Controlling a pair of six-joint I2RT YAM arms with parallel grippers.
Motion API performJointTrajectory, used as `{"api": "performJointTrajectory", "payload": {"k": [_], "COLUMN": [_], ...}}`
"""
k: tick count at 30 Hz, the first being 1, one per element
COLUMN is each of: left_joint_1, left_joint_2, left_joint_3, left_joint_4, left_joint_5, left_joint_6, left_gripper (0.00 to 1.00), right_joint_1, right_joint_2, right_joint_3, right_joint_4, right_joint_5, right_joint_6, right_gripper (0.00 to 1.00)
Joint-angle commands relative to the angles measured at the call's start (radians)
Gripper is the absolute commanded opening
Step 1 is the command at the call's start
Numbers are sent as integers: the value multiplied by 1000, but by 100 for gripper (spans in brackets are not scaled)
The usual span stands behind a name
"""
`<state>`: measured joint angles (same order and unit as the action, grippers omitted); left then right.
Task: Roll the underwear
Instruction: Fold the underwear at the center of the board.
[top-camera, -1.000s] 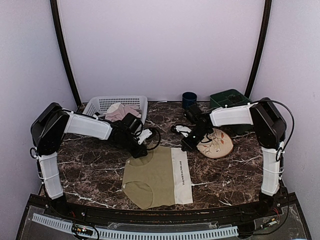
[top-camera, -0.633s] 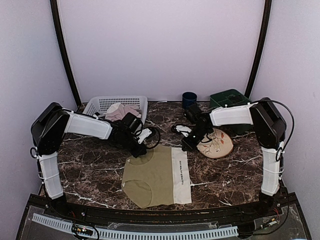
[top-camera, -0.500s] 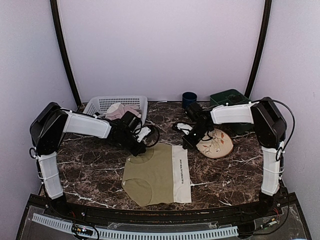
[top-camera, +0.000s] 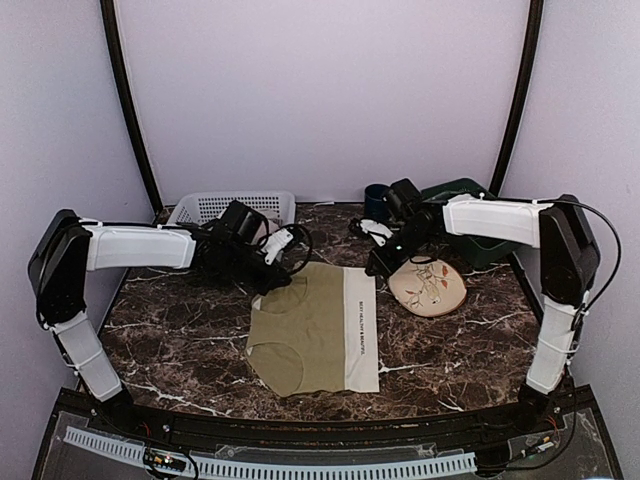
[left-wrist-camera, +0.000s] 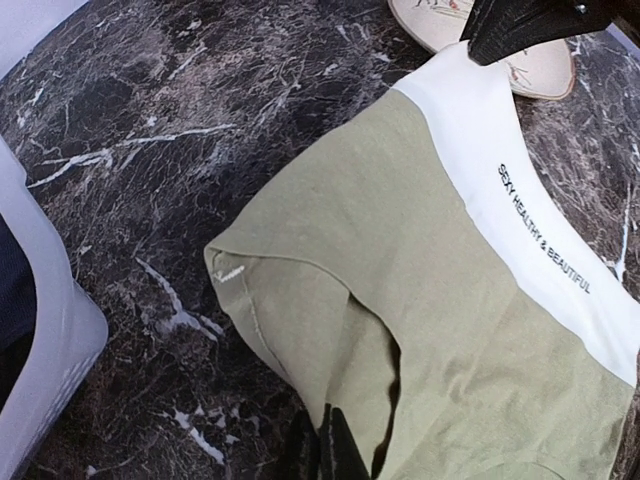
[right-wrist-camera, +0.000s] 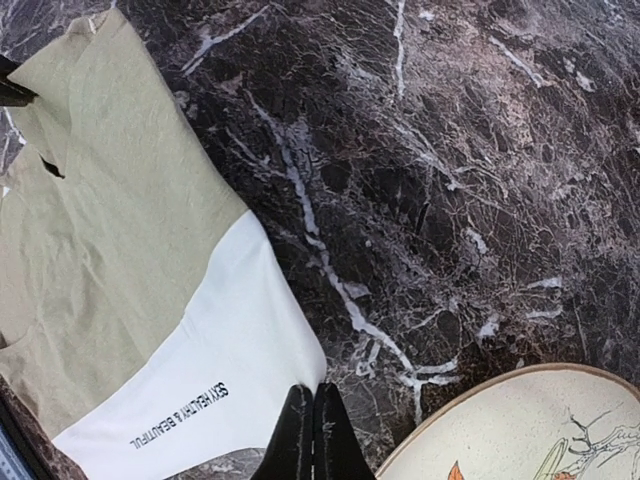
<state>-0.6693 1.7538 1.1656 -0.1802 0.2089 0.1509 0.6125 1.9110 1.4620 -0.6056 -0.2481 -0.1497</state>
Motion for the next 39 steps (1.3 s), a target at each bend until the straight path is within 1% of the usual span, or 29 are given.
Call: {"api": "performJointTrajectory", "payload": {"k": [1,8,17,26,27,30,32,39], "left_joint_1": [4,-4,-37,-89,-91,-99,-115,-135], "left_joint_2": [-101,-180,-268,-335,-342,-353,-348,-328], "left_joint_3": [-73,-161,-268,-346,-359,-389,-398,-451], "left_joint_4": [-7,-17,-43,-35,-30,-17,-11,17], "left_joint_5": [88,155,209,230,231,241,245,238], "left_joint_6": [12,5,-13,-73,-81,-99,-107,-122], "left_gripper": [0,0,0,0,0,0,0,0], "right_joint_1": [16,80,125,151,155,164,169,201], "right_joint_2": [-85,-140,-246,-295,-304,-310,-345,-345], "right_joint_3": [-58,-158,-282,-302,-329,-346,-363,-424], "right_joint_4": [18,35,75,59,57,53,55,77], "right_joint_5": [-59,-83,-95,-85,-89,-96,-101,-118], "right_joint_6": [37,74,145,160,162,168,168,175], "right_gripper": [0,0,0,0,0,0,0,0]}}
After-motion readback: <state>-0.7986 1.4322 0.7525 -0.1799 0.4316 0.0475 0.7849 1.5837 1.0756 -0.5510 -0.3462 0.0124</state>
